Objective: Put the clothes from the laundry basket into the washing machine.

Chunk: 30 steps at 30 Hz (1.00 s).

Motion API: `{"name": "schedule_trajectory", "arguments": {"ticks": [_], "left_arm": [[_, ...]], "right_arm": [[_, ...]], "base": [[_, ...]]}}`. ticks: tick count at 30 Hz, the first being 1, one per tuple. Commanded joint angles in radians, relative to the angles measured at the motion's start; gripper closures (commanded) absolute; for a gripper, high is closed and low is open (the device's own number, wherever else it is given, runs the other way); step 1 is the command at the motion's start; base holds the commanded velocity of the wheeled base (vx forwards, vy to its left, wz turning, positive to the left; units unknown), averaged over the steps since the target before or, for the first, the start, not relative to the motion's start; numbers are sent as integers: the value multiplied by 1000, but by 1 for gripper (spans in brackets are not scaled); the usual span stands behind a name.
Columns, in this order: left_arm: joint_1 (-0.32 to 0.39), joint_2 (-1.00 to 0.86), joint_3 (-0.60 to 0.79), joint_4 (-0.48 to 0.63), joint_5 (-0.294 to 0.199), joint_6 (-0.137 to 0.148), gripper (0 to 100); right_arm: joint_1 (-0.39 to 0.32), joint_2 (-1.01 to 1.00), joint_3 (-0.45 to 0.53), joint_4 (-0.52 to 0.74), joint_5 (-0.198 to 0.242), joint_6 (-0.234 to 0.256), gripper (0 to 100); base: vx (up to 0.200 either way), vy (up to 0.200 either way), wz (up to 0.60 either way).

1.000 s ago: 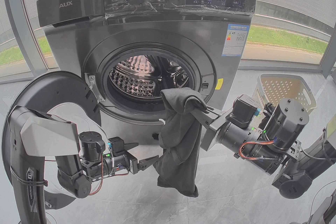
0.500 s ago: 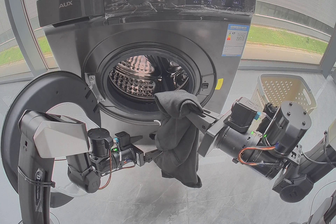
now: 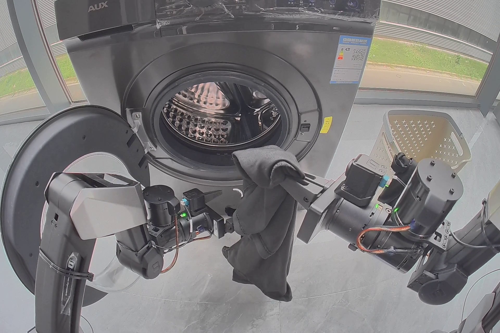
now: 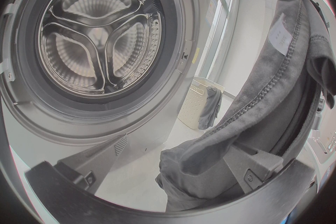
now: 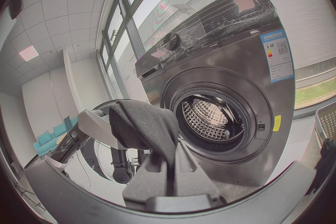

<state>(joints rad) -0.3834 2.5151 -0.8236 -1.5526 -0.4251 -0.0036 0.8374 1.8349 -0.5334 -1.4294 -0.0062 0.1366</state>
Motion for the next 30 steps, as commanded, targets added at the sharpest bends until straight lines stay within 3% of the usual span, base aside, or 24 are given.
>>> {"name": "schedule_trajectory", "arguments": {"ticks": [1,2,16,22,25,30], "left_arm": [[-3,17,-9,-11,-23,10,0],[-6,17,-12,-11,-27,16,100],[6,-36,12,-14,-27,19,100],[9,-217,146,-12,-26,17,100],[9,-374,287,-9,-27,19,100],[12,-549,475,-8,-44,16,100]], "right_arm": [[0,6,4,0,0,0,100],[0,6,4,0,0,0,100],[-23,9,4,-3,-1,0,100],[-98,10,27,-6,12,1,100],[-147,10,46,-13,49,3,100],[-192,26,104,-72,55,-6,100]], "base": [[0,0,0],[0,0,0],[0,0,0],[0,0,0],[0,0,0],[0,0,0]]}}
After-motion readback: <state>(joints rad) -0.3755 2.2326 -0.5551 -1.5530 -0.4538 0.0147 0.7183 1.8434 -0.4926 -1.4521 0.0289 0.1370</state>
